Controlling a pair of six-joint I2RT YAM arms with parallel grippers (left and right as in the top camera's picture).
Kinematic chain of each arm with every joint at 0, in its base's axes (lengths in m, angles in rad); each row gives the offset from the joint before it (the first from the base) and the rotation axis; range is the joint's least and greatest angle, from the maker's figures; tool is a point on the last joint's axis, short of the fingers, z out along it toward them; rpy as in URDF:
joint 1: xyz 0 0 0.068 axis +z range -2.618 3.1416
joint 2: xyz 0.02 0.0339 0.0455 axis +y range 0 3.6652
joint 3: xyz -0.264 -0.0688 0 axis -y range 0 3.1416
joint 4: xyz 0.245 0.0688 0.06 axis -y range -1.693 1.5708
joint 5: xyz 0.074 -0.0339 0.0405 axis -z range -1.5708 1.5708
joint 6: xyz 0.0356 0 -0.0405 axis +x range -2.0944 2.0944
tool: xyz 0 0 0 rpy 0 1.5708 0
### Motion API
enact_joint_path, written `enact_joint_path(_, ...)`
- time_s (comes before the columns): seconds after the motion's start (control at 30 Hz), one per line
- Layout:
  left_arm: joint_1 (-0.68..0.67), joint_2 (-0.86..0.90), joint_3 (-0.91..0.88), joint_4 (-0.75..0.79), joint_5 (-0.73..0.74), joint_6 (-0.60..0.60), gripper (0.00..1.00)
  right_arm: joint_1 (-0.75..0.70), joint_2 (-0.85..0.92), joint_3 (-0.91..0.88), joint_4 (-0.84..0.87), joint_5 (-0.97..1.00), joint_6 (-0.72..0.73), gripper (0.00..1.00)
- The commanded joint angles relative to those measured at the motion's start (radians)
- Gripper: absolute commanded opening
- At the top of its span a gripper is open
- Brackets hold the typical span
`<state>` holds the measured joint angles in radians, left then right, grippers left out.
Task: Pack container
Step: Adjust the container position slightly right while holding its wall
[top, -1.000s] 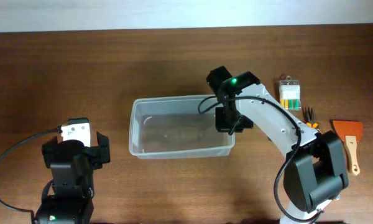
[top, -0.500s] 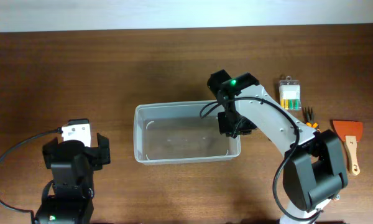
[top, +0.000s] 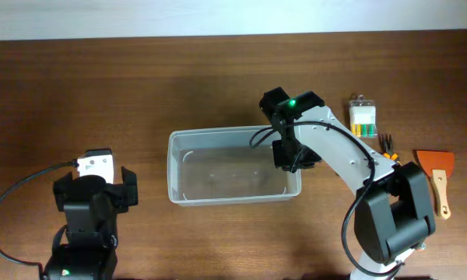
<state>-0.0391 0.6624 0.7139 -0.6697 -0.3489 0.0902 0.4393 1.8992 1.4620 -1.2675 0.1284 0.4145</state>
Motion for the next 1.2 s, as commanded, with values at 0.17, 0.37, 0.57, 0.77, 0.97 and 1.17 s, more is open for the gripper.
enact_joint_path(0.17,-0.004,0.000,0.023,-0.002,-0.010,0.016,0.99,-0.003,0.005,0.016,0.001,-0.012,0.036,0.06)
enact_joint_path(0.37,-0.004,0.000,0.023,-0.001,-0.010,0.016,0.99,-0.003,0.005,0.016,0.000,-0.012,0.059,0.04)
enact_joint_path(0.57,-0.004,0.000,0.023,-0.001,-0.010,0.016,0.99,-0.008,0.005,0.016,0.000,-0.012,0.074,0.04)
enact_joint_path(0.77,-0.004,0.000,0.023,-0.001,-0.010,0.016,0.99,-0.057,0.005,0.016,-0.012,-0.023,0.099,0.04)
enact_joint_path(0.97,-0.004,0.000,0.023,-0.001,-0.010,0.016,0.99,-0.107,0.005,0.016,-0.020,-0.039,0.088,0.04)
enact_joint_path(1.17,-0.004,0.000,0.023,-0.001,-0.010,0.016,0.99,-0.099,0.005,0.016,-0.014,-0.039,0.011,0.04)
